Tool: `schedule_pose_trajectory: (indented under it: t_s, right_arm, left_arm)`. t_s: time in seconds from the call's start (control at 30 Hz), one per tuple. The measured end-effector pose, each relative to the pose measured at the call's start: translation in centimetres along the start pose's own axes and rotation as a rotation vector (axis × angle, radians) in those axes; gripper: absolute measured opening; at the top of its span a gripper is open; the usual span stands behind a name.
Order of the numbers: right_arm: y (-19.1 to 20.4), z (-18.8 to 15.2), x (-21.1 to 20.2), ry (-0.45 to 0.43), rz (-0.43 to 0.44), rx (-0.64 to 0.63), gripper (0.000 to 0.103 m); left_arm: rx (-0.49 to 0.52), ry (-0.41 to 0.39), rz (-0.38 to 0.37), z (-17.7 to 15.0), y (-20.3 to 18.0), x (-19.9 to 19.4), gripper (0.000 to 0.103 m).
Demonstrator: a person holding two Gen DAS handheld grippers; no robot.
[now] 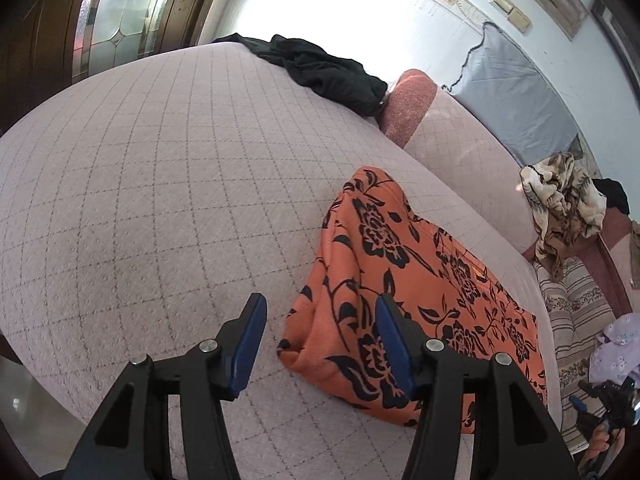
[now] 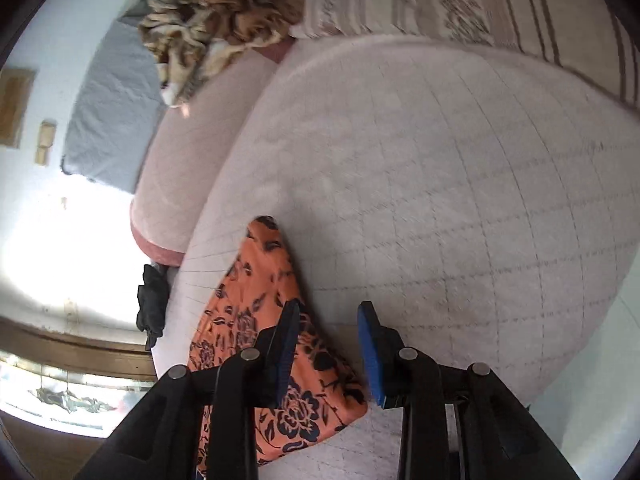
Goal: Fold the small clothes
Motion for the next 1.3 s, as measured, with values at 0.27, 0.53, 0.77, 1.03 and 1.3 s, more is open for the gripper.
schedule_pose_trajectory:
  t_s: [0.27,0.53,0.77,1.03,1.3]
  right_arm:
    - [6.5,-5.6,8.7,0.136,-0.045,-0.259,0.033]
    - [9.1,-4.9,12.3,0.140,-0.067,-0.318,0.032]
    - [17.0,-11.6,18.4,0.267,0.062,-0.522,0.032]
    - [16.3,-14.7,19.9,0.322,0.032,-0.614,0.031]
    - [16.9,-16.4,17.9,0.348,0.108,-0.631,0.039]
  left_arm:
    - [0.230,-0.033,0.081,-1.0,-3.6,0.5,0.063]
    - [0.158,0.115,0.181,-1.9,-0.1,3.2,0.065]
    - [0.078,0.119,0.166,-1.8,1.9,1.7,0.066]
    - [-0.063,0.244,-0.096,-5.0,1.5,0.6,0.069]
    - [-0.212,0.124,-0.101,-2.5,0.7,3.2,0.080]
Point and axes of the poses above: each gripper's, at about its wrist camera, not at the fingertips, and x roughly the way its jaws point, y to its left, z to its top, the point moved 4 cm from there along x, roughly the way its jaws point, and after that the axes turned 2 degrees about z, right-handed, at the moved point
